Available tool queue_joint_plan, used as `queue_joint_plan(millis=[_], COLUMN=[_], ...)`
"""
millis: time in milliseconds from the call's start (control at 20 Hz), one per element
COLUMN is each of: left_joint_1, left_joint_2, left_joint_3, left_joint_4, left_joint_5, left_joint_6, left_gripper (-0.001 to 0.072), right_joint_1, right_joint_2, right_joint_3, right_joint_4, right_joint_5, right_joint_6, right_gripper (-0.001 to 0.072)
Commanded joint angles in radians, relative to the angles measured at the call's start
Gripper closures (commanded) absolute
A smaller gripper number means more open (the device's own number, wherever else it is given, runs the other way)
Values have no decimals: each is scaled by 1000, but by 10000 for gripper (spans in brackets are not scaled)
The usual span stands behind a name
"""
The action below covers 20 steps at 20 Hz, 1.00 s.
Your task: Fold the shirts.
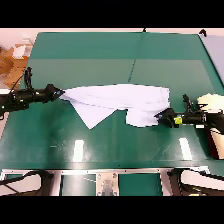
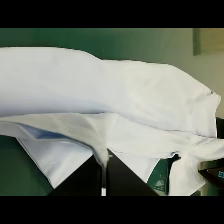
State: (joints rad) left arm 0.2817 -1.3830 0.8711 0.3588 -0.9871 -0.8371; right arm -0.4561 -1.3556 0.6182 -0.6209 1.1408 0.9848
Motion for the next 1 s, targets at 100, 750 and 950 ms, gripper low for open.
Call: queue_joint_plan(millis=[100,750,950], left_joint_1=[0,0,0], left_joint_2=[-1,-1,-1], left_joint_3=[0,0,0], left_joint_4=[1,1,1], left_joint_5=[3,2,-11], left_joint_6=[1,1,1], left_gripper=[684,684,684], right_joint_1=[-81,53,125], right_joint_2=[0,-28,-29], right_joint_3=[82,97,141], right_joint_4=[0,11,143], right_joint_5=[60,-29,119], right_joint_6=[25,26,10], right_gripper=[340,431,689])
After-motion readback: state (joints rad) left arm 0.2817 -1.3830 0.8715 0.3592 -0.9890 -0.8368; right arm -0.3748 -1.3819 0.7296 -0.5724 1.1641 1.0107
